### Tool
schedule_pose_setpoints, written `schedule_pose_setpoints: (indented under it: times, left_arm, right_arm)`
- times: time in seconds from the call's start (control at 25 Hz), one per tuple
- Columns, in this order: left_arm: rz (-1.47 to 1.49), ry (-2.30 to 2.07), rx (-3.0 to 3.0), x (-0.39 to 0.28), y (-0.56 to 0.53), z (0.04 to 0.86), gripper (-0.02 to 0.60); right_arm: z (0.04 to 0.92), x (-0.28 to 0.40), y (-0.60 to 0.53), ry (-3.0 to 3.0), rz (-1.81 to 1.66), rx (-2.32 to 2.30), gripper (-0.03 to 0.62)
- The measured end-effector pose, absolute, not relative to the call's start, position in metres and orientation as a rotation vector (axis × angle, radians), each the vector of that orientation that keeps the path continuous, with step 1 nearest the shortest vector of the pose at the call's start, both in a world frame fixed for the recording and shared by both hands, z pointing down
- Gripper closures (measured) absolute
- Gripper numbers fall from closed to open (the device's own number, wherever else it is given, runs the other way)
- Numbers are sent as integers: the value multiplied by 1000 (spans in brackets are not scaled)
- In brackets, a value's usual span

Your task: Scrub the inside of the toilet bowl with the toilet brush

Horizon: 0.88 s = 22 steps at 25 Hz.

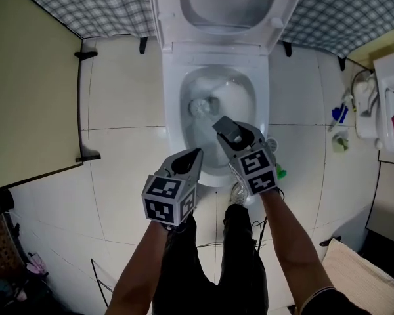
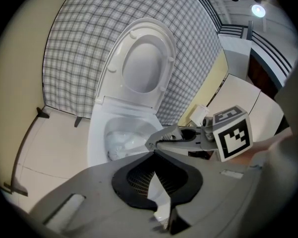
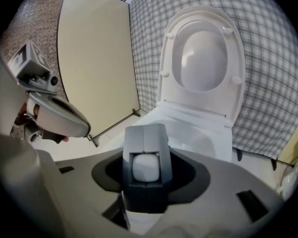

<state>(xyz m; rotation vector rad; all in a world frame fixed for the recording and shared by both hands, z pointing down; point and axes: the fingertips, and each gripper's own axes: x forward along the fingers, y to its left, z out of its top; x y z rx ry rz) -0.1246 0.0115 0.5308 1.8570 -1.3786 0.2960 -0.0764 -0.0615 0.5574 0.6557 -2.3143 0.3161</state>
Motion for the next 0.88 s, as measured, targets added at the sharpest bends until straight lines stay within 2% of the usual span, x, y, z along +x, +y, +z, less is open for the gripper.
schedule_pose_setpoints:
  times: [0.52,0.88]
  left_arm:
    - [300,-1376,1836,-133,14,541,574]
    - [294,-1370,1832,-129,13,543,574]
  right_arm:
    - [547,-75,-113,-2314,111,709,384]
    - [524,-39,-130,-2191,-28,705,385]
